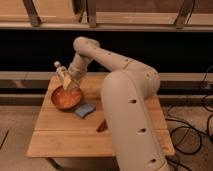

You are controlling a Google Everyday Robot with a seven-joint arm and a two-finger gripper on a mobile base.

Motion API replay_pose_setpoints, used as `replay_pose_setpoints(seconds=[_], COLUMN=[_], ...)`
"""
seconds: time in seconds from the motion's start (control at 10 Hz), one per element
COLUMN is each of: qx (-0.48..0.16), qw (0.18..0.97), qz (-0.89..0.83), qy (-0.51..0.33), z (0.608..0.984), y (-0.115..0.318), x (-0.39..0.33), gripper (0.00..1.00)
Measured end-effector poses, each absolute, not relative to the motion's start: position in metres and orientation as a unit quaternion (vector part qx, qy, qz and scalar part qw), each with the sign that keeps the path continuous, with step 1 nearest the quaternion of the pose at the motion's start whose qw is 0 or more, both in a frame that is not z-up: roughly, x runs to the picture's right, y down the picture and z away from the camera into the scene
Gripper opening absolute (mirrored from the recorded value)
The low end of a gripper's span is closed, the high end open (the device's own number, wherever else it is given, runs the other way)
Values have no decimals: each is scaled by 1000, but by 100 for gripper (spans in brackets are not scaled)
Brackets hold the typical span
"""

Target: Place the bottle in the ceramic bowl

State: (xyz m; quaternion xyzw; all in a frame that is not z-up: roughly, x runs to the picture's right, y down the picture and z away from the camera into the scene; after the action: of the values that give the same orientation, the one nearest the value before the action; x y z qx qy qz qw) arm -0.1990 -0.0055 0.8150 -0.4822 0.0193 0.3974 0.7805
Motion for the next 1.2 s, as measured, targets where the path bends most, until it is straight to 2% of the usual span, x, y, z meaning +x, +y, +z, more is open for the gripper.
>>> replay_pose_setpoints(seconds=[0.4, 1.2], qx=[-492, -508], qw=[793, 784], qz=[355, 354], qy=[52, 50], z=[813, 823], y=[7, 10], x=[-248, -260], gripper=[12, 12])
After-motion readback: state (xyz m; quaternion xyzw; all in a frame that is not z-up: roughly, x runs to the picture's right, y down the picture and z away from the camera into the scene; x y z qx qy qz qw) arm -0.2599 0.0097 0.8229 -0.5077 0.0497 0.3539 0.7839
